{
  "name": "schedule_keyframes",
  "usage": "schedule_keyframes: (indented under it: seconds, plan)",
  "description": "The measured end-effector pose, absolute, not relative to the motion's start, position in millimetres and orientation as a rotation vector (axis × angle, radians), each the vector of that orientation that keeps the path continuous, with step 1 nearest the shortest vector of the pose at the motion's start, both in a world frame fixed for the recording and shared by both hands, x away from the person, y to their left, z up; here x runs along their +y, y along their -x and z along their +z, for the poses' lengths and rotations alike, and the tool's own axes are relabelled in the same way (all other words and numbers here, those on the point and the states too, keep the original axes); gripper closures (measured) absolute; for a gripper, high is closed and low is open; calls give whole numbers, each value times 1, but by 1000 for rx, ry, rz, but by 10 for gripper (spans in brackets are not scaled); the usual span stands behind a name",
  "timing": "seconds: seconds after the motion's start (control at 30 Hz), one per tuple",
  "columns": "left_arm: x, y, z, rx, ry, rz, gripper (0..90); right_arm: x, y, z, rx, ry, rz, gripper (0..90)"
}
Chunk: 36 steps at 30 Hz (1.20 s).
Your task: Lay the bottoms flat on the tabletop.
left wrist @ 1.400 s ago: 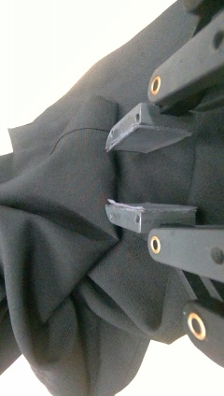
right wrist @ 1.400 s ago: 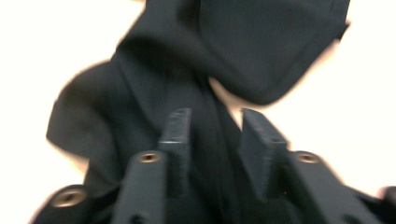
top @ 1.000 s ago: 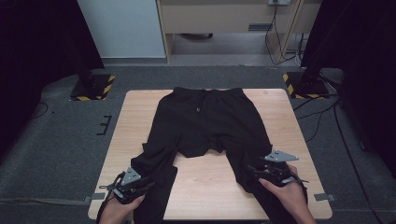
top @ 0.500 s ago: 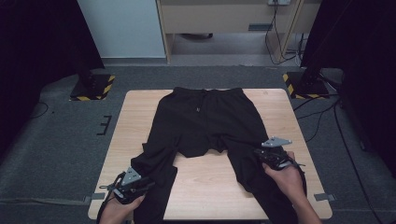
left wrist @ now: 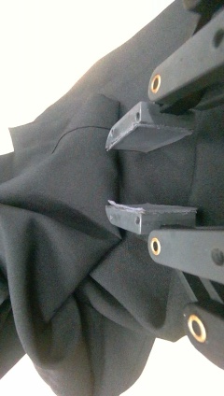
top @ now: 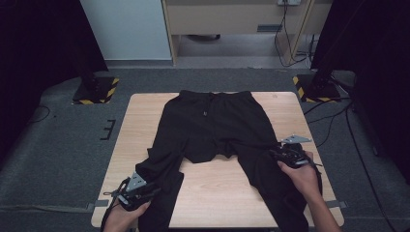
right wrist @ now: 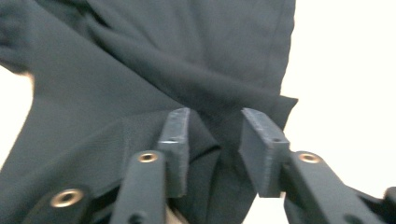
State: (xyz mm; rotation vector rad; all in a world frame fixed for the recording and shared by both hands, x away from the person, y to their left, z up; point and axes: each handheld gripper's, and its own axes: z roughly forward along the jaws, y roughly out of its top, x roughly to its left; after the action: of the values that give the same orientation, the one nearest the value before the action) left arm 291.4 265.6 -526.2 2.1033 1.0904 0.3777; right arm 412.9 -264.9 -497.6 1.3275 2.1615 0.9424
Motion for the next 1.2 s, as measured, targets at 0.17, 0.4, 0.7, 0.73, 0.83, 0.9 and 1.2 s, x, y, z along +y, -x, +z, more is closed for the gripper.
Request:
schedule_keyframes:
  seconds: [0.17,0.4,0.7,0.73,0.83,0.9,1.2]
  plan:
    - [265,-291,-526,1086,-2112,384,609,-253,-386,-478,2162,-1226,1013,537]
    - [264,-290,-526,1078,-2119,394,600,-204,-373,-483,2294,-1086,1053,639]
    - [264,-290,-526,1087,-2114,388,605,-166,-387,-508,2352,-1113,1010,443]
    - [264,-290,-526,1086,-2115,389,605,-164,-388,-510,2354,-1119,992,437]
    - [264,-290,-526,1087,-2115,389,605,-159,-389,-515,2368,-1127,964,442]
    - [264,-290,-526,1085,-2115,389,605,-158,-389,-518,2378,-1135,950,489]
    - [264,-290,-526,1088,-2111,390,603,-157,-388,-525,2376,-1149,947,864]
